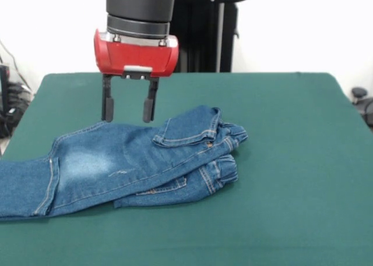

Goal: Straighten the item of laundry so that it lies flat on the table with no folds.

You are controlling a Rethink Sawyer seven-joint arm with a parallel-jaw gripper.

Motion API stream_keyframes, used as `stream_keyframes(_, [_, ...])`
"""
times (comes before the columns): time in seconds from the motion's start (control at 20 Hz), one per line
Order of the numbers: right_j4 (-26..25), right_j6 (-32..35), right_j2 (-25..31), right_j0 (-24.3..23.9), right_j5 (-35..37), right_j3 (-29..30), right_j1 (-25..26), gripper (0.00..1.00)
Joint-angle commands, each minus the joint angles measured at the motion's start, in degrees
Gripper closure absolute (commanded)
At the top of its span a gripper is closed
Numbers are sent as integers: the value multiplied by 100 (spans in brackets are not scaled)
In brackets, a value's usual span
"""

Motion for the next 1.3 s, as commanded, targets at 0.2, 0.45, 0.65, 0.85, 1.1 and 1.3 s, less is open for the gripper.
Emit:
stream_keyframes(0.2, [3,657,499,-505,62,424,467,0])
stream_keyframes(0.45, [-132,220,852,-927,66,172,737,0])
stream_keyframes(0.65, [-221,111,986,-1066,89,53,850,0])
stream_keyframes(0.85, [-306,225,1004,-1052,-91,-2,965,0])
stream_keyframes(1.1, [-350,370,977,-981,-319,-102,1137,0])
stream_keyframes(1.3, [-349,445,918,-911,-408,-186,1216,0])
